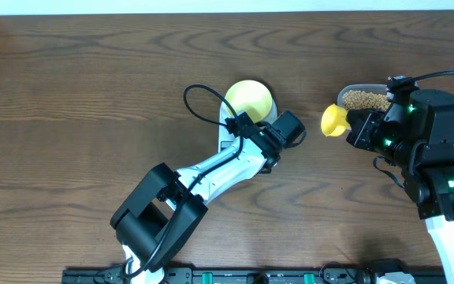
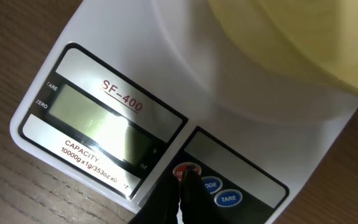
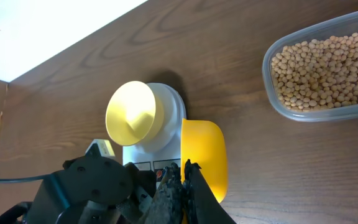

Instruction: Scoop item into bowl and weigh 50g on scale

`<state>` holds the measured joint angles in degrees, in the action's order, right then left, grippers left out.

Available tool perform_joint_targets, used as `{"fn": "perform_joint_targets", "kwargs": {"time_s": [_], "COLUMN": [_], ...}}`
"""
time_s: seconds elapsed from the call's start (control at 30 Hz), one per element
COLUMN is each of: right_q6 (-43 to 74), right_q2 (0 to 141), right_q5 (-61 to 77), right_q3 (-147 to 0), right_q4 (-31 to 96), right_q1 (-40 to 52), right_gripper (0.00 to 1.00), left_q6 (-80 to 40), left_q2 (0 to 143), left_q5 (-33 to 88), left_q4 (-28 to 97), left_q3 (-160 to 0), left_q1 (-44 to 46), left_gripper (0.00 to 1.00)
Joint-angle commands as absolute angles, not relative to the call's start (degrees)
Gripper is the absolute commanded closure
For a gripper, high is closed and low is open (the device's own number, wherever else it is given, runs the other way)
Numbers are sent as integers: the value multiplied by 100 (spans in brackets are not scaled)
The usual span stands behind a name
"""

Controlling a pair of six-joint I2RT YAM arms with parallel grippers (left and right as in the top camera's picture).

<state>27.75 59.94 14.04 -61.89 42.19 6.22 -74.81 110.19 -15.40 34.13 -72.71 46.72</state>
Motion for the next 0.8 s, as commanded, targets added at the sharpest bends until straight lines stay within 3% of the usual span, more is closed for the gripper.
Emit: {"fn": "perform_joint_targets", "kwargs": {"time_s": [0.0, 0.77], "right_q6": [2650, 2650], "right_q2": [6001, 6001], "right_q5": [1369, 1387], "right_q3": [-6281, -6281], "right_q4": [4226, 4224], "right_q1": [582, 582], "right_gripper": [99, 99], "left_q6": [-7511, -7511], "left_q2": [11124, 11303], "left_q5": [-1721, -1702], "left_q4": [3463, 3376], "left_q3": [-7247, -7231], "left_q1": [4676, 4676], "left_gripper": [93, 93]}}
